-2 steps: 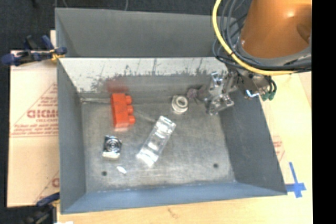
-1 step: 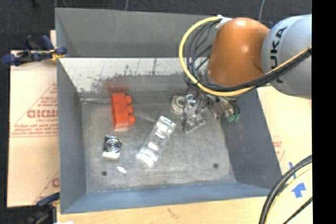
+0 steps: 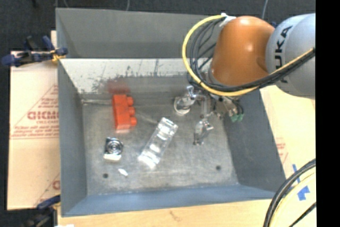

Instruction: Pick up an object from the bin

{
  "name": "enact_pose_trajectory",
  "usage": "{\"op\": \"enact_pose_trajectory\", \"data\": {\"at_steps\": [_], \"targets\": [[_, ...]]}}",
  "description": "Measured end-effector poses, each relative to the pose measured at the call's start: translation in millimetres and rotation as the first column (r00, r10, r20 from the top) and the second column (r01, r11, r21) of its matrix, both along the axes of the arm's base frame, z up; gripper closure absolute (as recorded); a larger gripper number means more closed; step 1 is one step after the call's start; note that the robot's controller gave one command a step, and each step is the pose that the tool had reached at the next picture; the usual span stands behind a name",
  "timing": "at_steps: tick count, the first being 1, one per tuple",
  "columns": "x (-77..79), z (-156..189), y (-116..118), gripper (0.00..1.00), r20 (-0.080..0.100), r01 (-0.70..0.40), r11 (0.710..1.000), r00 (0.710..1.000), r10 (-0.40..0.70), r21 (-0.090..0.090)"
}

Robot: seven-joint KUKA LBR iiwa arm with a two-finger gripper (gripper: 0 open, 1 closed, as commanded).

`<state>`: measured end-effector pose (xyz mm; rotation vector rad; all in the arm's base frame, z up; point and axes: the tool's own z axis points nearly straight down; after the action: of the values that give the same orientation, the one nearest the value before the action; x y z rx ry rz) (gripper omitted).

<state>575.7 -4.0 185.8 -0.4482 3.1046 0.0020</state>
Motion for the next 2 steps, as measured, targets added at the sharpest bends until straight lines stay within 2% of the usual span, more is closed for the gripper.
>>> {"op": "enact_pose_trajectory", "data": {"at_steps": [1,2], "targets": [[19.3,0.9,7.1,0.00,0.003,-0.274,0.962,0.962,0.274,-0.004],[22.9,-97.1,41.5,0.00,-0.006,-0.498,0.867,0.867,0.498,0.000]]}}
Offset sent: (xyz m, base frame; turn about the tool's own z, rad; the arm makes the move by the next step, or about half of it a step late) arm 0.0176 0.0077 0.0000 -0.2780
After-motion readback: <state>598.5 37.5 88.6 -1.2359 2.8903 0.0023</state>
